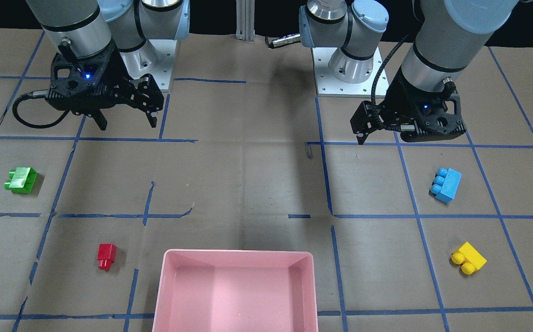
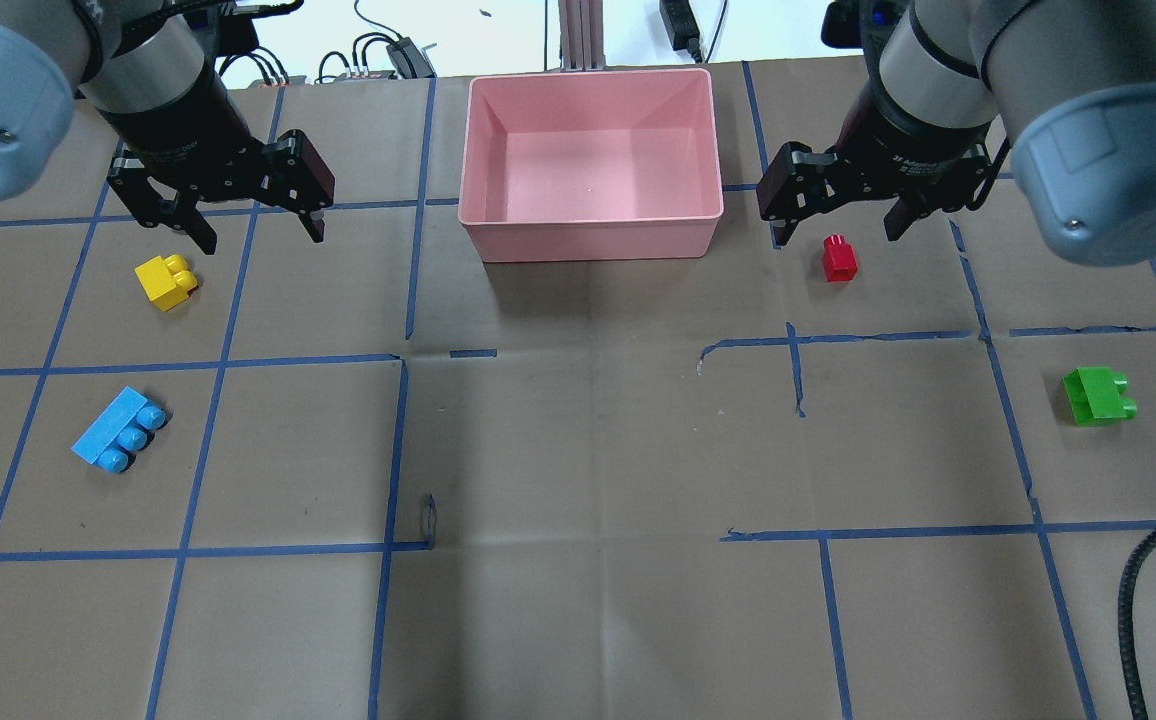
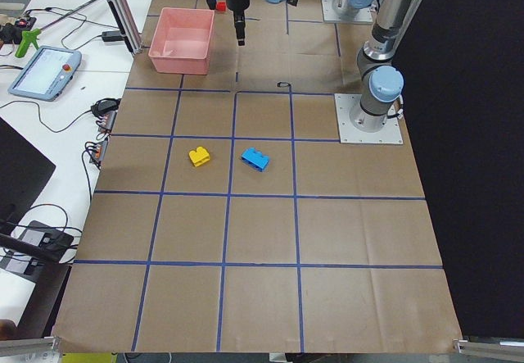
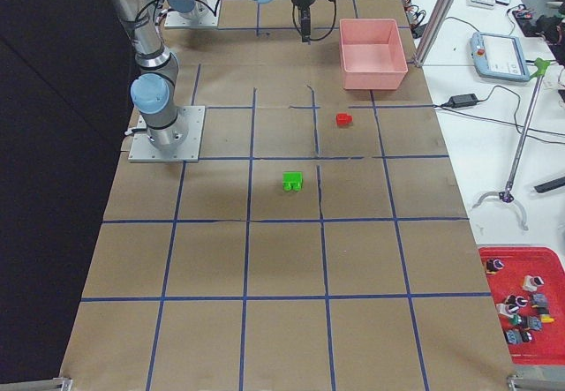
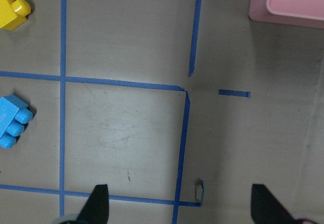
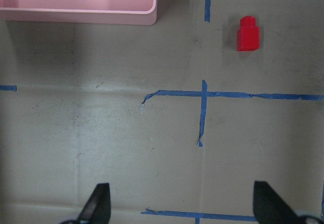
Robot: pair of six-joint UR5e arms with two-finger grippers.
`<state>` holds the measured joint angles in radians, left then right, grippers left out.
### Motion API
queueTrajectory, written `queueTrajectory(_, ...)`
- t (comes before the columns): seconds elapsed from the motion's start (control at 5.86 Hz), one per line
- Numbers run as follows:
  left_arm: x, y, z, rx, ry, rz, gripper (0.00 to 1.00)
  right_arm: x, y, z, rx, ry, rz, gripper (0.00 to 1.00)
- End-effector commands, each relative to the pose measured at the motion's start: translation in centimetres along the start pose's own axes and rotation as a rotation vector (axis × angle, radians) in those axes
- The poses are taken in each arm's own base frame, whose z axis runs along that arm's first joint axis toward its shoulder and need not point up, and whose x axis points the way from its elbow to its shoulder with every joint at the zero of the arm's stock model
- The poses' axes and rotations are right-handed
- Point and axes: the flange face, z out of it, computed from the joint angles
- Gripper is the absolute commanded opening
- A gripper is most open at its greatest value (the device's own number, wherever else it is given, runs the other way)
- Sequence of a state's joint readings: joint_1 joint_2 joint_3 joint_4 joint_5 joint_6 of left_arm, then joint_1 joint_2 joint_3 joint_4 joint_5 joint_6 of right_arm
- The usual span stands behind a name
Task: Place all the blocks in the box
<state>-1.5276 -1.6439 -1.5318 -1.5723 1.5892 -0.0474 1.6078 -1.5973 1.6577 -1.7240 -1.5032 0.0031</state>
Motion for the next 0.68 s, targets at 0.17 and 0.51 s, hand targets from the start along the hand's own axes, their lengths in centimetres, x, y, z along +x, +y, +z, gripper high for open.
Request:
queueTrajectory(0.17, -0.02, 0.21, -0.48, 0.01, -0.001, 0.001, 1.0, -0.03, -0.19, -0.32, 0.007, -0.001, 0.0, 1.0)
queueTrajectory(0.51, -0.11, 0.4, -0.71, 0.014, -0.001, 0.007, 1.0, -0.03, -0.06, -0.33, 0.007, -0.001, 0.0, 1.0)
